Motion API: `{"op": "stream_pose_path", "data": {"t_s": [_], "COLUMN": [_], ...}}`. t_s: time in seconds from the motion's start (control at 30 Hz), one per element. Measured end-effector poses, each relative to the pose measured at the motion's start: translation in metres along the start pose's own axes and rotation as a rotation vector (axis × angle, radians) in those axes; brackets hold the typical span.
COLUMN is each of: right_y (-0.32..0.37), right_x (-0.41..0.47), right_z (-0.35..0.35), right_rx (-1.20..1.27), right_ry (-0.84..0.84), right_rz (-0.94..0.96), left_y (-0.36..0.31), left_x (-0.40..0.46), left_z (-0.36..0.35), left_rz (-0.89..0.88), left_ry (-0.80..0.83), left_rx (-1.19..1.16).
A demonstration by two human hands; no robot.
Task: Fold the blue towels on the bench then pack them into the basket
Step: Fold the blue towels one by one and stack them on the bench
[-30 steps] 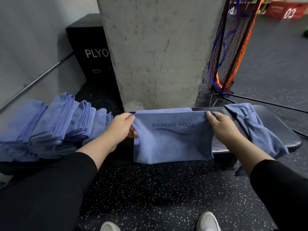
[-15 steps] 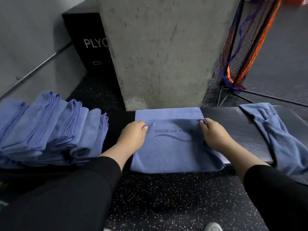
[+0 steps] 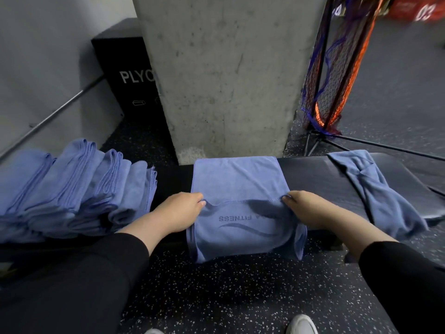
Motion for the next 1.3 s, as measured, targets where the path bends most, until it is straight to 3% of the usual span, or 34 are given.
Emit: {"op": "stream_pose_path", "data": {"t_s": [0.13, 0.3, 0.4, 0.53, 0.8, 1.03, 1.2, 1.3], "right_y": [0.011, 0.011, 0.008, 0.013, 0.022, 0.023, 0.013, 0.002], "right_x": [-0.017, -0.024, -0.011, 0.017, 0.042, 0.027, 0.006, -0.008], "right_z": [0.008, 0.053, 0.069, 0.069, 0.017, 0.008, 0.018, 0.047], "right_rx": [-0.027, 0.702, 0.857, 0.757, 0.279, 0.071, 0.214, 0.701], "right_ry": [0.041, -0.212, -0.384, -0.488, -0.259, -0.102, -0.138, -0.309], "right_rz": [0.092, 0.121, 0.048, 0.003, -0.002, -0.01, 0.041, 0.026], "left_y": [-0.002, 0.004, 0.019, 0.029, 0.017, 0.014, 0.009, 0.003], "left_x": [-0.015, -0.013, -0.001, 0.018, 0.048, 0.029, 0.011, 0.003], "left_z": [0.005, 0.042, 0.062, 0.069, 0.01, 0.008, 0.012, 0.049], "left_rz": [-0.069, -0.104, -0.004, 0.124, 0.063, 0.064, -0.001, -0.101], "left_ry": [-0.001, -0.189, -0.402, -0.559, -0.228, -0.1, -0.115, -0.332], "left_rx": [-0.044, -0.732, -0.945, -0.692, -0.225, -0.114, -0.161, -0.495]}}
Point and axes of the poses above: each hand's wrist, its own x-axis towards the middle knuckle, its own z-axis out of the back of the hand, y = z × x, the point moved 10 cm from there along x, towards the middle knuckle
